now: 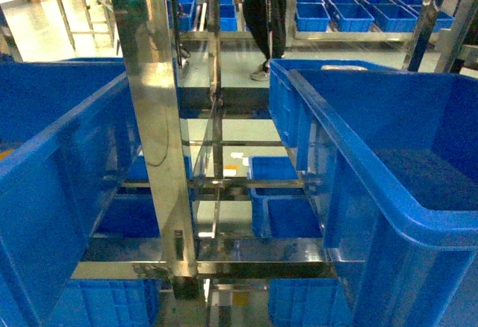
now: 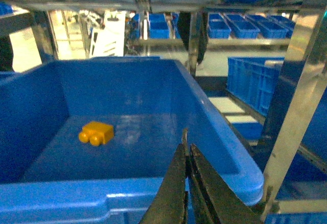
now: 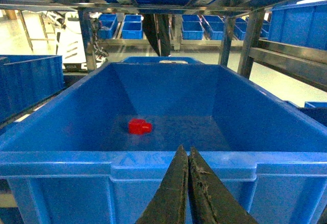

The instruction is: Sort and place red and yellow blocks in left bins

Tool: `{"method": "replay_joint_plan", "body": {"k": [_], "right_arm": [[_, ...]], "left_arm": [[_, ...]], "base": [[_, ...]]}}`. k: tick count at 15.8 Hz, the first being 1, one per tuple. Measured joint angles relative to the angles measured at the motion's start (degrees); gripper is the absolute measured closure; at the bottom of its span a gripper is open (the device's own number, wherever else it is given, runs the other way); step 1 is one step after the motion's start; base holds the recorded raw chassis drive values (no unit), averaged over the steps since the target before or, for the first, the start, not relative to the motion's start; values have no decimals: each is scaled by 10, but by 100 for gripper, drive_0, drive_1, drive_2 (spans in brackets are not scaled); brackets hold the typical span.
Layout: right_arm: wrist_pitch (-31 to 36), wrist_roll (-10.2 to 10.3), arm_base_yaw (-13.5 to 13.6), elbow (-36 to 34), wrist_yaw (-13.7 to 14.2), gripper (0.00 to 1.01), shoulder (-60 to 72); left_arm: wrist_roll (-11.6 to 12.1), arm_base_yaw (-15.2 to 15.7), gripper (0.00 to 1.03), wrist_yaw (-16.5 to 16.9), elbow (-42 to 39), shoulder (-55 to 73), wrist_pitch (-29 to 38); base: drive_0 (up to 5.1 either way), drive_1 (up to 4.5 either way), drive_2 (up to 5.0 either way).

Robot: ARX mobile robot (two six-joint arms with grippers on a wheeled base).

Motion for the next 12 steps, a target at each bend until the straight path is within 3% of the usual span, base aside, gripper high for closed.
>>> {"method": "replay_joint_plan", "body": {"k": [7,8,12], "right_arm": [[0,0,0,0,0,99,0],[0,0,0,0,0,94,0],[0,0,0,0,0,49,0]], "left_arm": [[0,0,99,1,0,0,0],[-1,0,90,1,0,0,0],[-1,0,45,1,0,0,0]], "base": [[0,0,0],[0,0,0],[0,0,0]]}}
